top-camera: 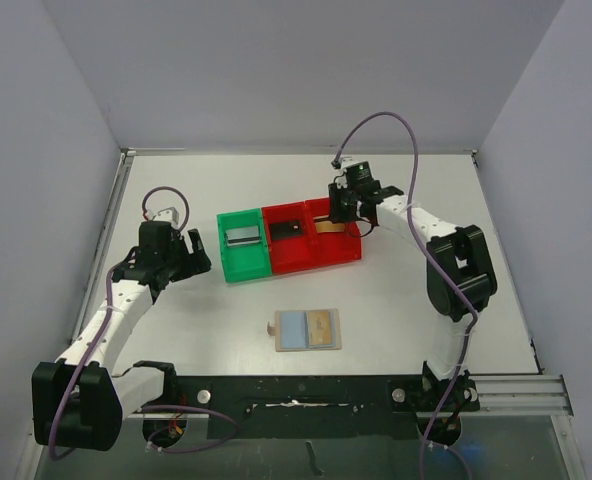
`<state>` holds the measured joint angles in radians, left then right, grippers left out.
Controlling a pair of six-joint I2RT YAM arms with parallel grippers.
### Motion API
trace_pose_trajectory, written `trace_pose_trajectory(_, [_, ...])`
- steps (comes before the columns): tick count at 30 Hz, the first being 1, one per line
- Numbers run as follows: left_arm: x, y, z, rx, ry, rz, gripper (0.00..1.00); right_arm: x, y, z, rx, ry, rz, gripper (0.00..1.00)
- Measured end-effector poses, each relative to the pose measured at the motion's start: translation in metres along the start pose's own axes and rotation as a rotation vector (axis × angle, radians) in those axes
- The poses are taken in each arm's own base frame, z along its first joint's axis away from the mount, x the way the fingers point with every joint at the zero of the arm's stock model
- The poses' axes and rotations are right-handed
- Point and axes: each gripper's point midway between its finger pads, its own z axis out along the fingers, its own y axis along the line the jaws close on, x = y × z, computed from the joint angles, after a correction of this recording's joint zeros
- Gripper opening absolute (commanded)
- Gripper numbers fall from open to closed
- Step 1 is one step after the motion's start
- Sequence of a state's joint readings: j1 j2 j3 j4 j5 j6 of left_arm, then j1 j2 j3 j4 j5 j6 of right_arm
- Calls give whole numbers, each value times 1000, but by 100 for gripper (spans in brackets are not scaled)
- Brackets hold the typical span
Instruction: Take the credit cards out of the card holder
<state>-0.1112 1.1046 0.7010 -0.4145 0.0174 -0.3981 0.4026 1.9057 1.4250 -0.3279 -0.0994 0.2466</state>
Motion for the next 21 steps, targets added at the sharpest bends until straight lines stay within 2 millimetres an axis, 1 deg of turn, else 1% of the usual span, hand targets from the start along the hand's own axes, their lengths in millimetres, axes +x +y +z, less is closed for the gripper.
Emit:
trace_pose_trajectory(2, [0, 0, 0, 2, 1, 0, 77, 10, -1, 1, 28, 31, 42, 23])
trace_pose_trajectory(4, [0, -1, 0, 4, 2, 0, 77, 16, 1, 1, 45, 49, 66, 23])
trace_pose_trajectory(7, [1, -2, 0, 9, 4, 0, 77, 22, 8, 3, 70, 60, 76, 24])
trace_pose_trajectory(10, [1, -2, 0, 12, 6, 0, 77, 28, 10, 10, 107, 81, 82, 24])
trace_pose_trajectory(13, [1, -2, 0, 13, 6, 1, 77, 38, 8, 19, 149, 106, 92, 24])
trace_pose_trajectory(16, [1, -2, 0, 13, 6, 1, 77, 49, 2, 25, 186, 133, 111, 25])
trace_pose_trajectory(21, [1, -2, 0, 13, 6, 2, 77, 50, -1, 26, 211, 132, 130, 26])
